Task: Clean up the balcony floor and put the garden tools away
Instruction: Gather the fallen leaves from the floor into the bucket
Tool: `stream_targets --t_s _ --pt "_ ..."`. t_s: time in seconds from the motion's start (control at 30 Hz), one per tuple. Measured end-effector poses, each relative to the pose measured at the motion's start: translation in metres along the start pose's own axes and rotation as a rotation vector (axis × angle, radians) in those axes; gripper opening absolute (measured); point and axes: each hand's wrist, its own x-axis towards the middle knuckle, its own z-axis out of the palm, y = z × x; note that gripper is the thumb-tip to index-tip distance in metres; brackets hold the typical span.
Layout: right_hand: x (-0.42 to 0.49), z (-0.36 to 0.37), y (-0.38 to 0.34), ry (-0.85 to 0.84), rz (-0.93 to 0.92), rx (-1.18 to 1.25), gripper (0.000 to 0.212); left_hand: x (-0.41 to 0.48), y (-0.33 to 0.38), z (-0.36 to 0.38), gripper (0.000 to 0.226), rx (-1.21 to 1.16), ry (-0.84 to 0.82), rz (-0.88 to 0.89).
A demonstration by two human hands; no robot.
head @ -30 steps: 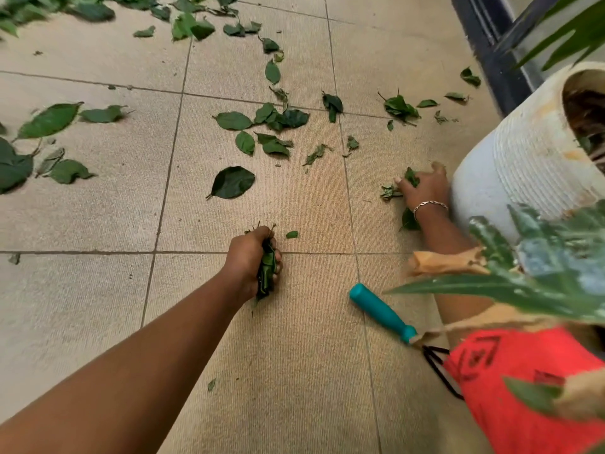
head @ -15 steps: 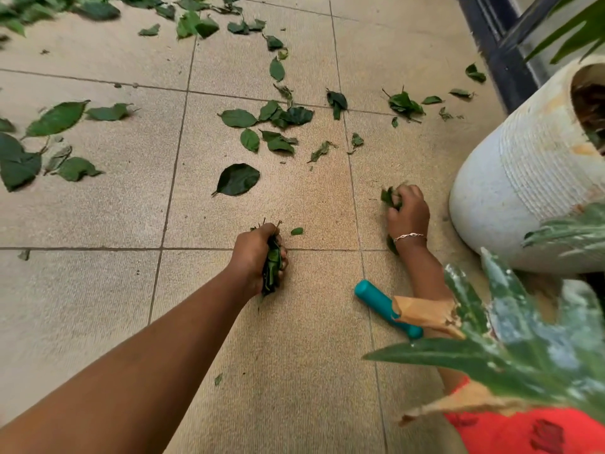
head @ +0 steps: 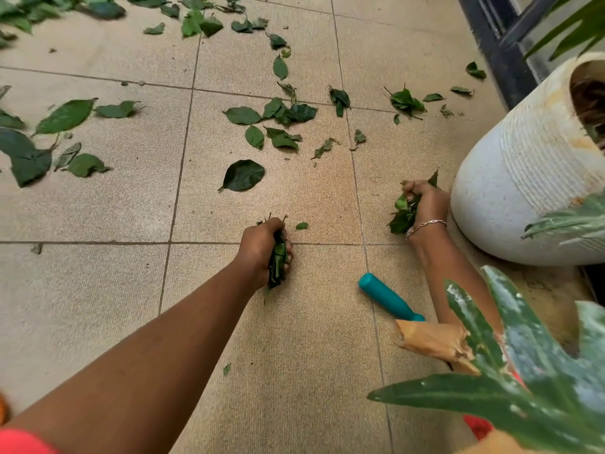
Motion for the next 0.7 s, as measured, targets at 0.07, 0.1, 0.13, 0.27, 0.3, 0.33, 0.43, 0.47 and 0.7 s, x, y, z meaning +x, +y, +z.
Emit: stream_targets --t_s 0.07,0.1,0.13,0.27,0.3,0.33,0.43,0.47,0.7 --pt "-0.013 0.009 -0.002 -0.081 0.090 0.015 0.025 -0.001 0.000 0.000 0.031 -0.001 0.003 0.000" --pt "-0.020 0.016 -0.001 -0.153 0.120 -0.035 0.023 -0.001 0.001 0.000 0.031 -0.003 0.004 0.003" --pt "-0.030 0.024 0.000 -0.248 0.140 -0.131 0.020 -0.002 0.001 0.000 0.031 -0.006 0.006 0.006" --pt "-0.072 0.063 0.018 -0.617 0.027 -0.537 0.008 -0.007 0.003 0.002 0.030 -0.017 0.013 0.008" --pt "-0.078 0.069 0.025 -0.682 -0.068 -0.657 0.009 -0.008 0.003 0.002 0.030 -0.018 0.015 0.007" --pt "-0.082 0.072 0.031 -0.740 -0.180 -0.808 0.009 -0.010 0.003 0.002 0.030 -0.023 0.016 0.004" --pt "-0.079 0.068 0.039 -0.839 -0.416 -1.220 0.026 -0.014 0.001 -0.001 0.030 -0.042 0.029 0.003" --pt "-0.078 0.065 0.040 -0.849 -0.429 -1.274 0.031 -0.016 0.000 -0.003 0.030 -0.045 0.033 0.008" --pt "-0.077 0.068 0.042 -0.750 -0.421 -1.347 0.015 -0.033 -0.008 -0.023 0.032 -0.209 0.022 0.007"
